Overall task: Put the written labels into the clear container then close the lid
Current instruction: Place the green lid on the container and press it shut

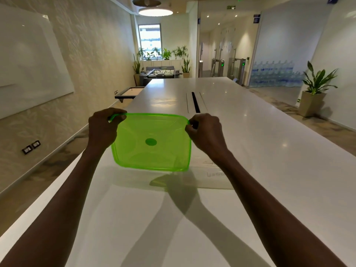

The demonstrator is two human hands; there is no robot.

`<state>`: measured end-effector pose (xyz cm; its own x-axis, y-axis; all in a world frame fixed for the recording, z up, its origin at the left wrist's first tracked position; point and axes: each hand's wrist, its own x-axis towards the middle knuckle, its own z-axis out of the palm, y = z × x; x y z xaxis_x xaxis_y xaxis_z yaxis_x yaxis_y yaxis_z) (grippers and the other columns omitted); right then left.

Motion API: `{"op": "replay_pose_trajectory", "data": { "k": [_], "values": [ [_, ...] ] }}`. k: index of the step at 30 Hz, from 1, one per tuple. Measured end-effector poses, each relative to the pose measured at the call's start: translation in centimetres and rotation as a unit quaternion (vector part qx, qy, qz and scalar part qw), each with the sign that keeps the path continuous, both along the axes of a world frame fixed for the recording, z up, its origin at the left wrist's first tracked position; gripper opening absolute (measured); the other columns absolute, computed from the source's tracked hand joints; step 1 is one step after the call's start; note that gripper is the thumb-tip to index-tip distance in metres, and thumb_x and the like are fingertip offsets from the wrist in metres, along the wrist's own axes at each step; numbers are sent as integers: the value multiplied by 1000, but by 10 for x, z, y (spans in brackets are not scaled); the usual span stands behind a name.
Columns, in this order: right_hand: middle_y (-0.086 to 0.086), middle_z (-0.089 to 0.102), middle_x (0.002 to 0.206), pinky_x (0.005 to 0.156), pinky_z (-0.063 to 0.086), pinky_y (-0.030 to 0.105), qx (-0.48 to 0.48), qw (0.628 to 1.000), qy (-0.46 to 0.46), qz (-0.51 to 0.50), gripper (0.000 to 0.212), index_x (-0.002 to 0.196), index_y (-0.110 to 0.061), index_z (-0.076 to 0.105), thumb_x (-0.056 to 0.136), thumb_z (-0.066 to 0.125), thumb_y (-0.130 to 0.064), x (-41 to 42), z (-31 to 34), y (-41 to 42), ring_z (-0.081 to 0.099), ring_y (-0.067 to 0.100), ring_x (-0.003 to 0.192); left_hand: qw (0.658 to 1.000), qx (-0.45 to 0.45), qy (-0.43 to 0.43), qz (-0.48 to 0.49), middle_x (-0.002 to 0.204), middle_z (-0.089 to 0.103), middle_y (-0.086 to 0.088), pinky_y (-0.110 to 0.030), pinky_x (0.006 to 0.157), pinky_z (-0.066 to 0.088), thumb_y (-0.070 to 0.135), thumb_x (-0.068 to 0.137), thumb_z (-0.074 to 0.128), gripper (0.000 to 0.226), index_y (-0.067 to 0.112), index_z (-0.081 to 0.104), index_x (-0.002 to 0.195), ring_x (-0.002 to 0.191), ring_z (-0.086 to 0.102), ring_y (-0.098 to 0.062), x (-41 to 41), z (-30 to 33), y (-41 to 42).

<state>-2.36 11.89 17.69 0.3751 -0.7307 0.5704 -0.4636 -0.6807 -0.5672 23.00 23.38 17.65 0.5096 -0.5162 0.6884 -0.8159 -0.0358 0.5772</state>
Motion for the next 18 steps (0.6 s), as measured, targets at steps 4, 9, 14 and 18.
{"op": "replay_pose_trajectory", "data": {
  "k": [4, 9, 14, 18],
  "values": [
    [9, 75, 84, 64, 58, 22, 21, 997, -69, 9, 13, 94, -9, 76, 86, 67, -15, -30, 20, -25, 72, 14, 61, 999, -34, -2, -23, 99, 73, -8, -5, 78, 41, 4, 81, 66, 23, 12, 75, 101, 80, 60, -6, -26, 21, -22],
    [9, 76, 82, 77, 61, 35, 96, 983, -158, -9, 23, 96, -11, 78, 75, 72, -6, -63, 23, -56, 74, 18, 74, 994, -93, -33, -49, 94, 70, -8, -14, 82, 46, -8, 75, 64, 28, 7, 75, 95, 93, 64, -24, -66, 24, -48],
    [28, 69, 100, 80, 62, 36, 305, 892, -332, 43, 12, 77, -4, 73, 83, 64, 0, -89, 18, -73, 73, 36, 89, 986, -133, -103, -13, 95, 67, -12, -35, 83, 47, -6, 78, 56, 30, 11, 75, 96, 95, 61, -30, -100, -6, -69],
    [30, 64, 107, 70, 62, 28, 396, 829, -389, 64, 29, 97, 21, 62, 83, 72, -3, -107, 6, -82, 70, 36, 95, 978, -168, -119, 13, 95, 65, -11, -20, 81, 37, -4, 83, 60, 24, 10, 74, 96, 93, 59, -29, -123, -34, -81]
  ]
}}
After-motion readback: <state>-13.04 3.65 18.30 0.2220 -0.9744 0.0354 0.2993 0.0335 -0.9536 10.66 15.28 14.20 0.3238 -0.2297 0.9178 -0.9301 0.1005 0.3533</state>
